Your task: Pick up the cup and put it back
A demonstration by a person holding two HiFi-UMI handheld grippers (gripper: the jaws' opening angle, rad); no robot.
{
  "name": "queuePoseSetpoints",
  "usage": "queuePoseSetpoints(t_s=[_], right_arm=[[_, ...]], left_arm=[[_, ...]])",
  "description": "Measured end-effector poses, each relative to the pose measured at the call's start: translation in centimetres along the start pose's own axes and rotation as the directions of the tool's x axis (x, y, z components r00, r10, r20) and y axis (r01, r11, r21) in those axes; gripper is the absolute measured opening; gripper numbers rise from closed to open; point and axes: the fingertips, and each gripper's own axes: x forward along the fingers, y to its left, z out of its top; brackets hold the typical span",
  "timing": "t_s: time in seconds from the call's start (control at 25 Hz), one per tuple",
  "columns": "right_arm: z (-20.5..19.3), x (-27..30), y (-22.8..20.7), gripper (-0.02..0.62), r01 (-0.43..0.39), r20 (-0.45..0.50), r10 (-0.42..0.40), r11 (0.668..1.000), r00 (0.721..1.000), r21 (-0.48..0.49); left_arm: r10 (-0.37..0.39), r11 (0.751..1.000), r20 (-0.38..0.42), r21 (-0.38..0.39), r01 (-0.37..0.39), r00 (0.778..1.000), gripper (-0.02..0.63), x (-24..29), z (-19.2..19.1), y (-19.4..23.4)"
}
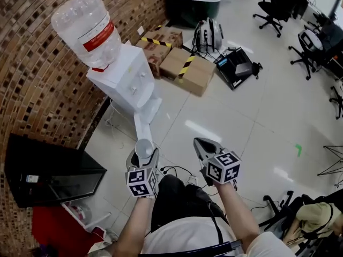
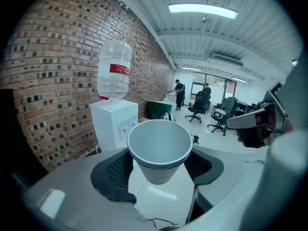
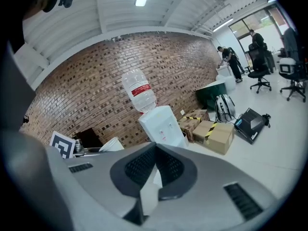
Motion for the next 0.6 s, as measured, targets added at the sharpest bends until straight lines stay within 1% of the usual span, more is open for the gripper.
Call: queuePoseSetpoints(t_s=[0.16,0.32,0.48,0.6], right_arm=[[0.9,1.9,-2.5,0.004,0.019,0.005,-0.019,1.0,1.0,-0.003],[1.0,4.9,-5.6,0.003,0.025,0.005,-0.025,1.0,1.0,-0.014],[0.7,8.6,-9.2,0.003,0.016,0.003,-0.016,1.0,1.0,-0.015],[0.2,12.2,-11.9,0.003,-0.005,-0.022,0.005,1.0,1.0,-0.014]], left_arm=[[-0.003,1.0,-0.016,0.002,0.003,1.0,0.337,3.1,-0.9,0.1],[0.014,1.0,-0.04,-0.001,-0.014,0.999,0.337,8.0,-2.8,1.0],[0.016,1.0,-0.056,0.007,-0.015,0.998,0.337,14.2,-4.6,1.3],[0.021,1.0,-0.066,-0.008,-0.021,0.998,0.337,20.1,-6.3,1.9]])
